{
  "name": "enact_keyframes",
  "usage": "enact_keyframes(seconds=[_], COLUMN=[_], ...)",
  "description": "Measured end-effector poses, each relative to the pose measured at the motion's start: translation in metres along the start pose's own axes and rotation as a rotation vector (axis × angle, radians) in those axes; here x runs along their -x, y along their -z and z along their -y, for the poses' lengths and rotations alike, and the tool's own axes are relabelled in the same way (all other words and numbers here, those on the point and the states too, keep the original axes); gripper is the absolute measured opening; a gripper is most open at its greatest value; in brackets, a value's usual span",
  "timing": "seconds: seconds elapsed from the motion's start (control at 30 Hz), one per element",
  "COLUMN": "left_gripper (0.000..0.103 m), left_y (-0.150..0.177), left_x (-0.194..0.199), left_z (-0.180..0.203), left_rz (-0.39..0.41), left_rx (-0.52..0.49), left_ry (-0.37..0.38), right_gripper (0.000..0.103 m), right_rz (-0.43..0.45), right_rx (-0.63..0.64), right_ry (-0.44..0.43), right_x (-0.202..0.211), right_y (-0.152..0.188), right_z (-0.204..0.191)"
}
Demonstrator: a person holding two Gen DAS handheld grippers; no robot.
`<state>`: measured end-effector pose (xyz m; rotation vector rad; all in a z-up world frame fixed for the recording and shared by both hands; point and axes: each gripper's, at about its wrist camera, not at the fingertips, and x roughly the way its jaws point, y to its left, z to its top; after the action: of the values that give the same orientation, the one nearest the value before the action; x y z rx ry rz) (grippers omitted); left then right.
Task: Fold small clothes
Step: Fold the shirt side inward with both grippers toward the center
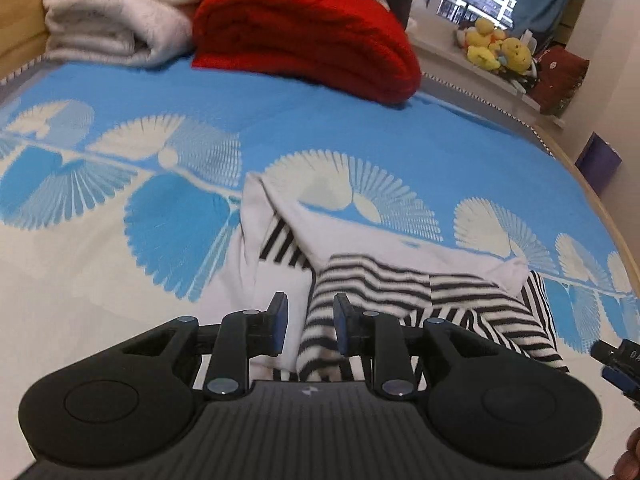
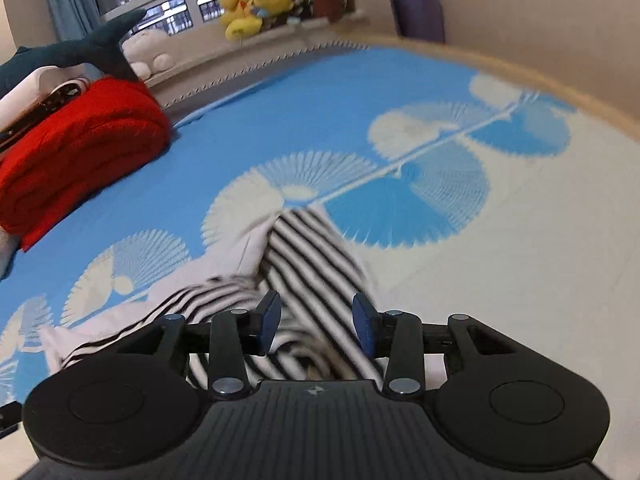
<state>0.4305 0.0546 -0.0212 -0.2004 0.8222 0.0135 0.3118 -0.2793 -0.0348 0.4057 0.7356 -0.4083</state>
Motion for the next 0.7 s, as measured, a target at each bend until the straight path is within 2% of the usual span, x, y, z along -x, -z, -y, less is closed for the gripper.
enact_keyframes(seconds=[0.1,0.17,0.23,0.3,0.37,0.43,0.5,0.53,0.63,0.7], left_gripper=[0.026,0.026,0.026,0.026,0.026,0.024,0.024,0.024,0.024,0.024], left_y=[-0.004,-0.003,-0.001,0.006,0.017,0.025,0.026,0.024,0.013,0.008], left_x=[0.007,0.004,-0.008,-0.026,-0.048,-0.063,-0.068,-0.066,-0.051,-0.044], left_z=[0.005,0.008,0.008,0.006,0.0,-0.008,-0.017,-0.018,-0.017,-0.013], left_rz=[0.035,0.008,-0.067,-0.177,-0.297,-0.364,-0.378,-0.371,-0.309,-0.274], left_rx=[-0.016,-0.013,0.011,0.055,0.08,0.096,0.132,0.139,0.108,0.077], left_ry=[0.033,0.091,0.153,0.181,0.136,0.084,0.077,0.073,0.054,0.053], right_gripper=[0.041,0.042,0.042,0.042,0.043,0.043,0.042,0.042,0.043,0.044], right_rz=[0.016,0.034,0.019,-0.042,-0.133,-0.274,-0.379,-0.405,-0.394,-0.345], right_rx=[-0.032,-0.065,-0.078,-0.059,-0.037,-0.044,-0.049,-0.068,-0.097,-0.087], right_ry=[0.077,0.097,0.022,-0.074,-0.152,-0.183,-0.11,-0.094,-0.104,-0.13], right_x=[0.0,0.001,0.0,-0.007,-0.019,-0.042,-0.062,-0.068,-0.062,-0.05], right_y=[-0.006,-0.008,-0.009,-0.001,0.008,0.02,0.033,0.036,0.028,0.018], right_z=[0.012,0.02,0.017,0.006,-0.004,-0.008,-0.006,-0.001,-0.002,-0.007])
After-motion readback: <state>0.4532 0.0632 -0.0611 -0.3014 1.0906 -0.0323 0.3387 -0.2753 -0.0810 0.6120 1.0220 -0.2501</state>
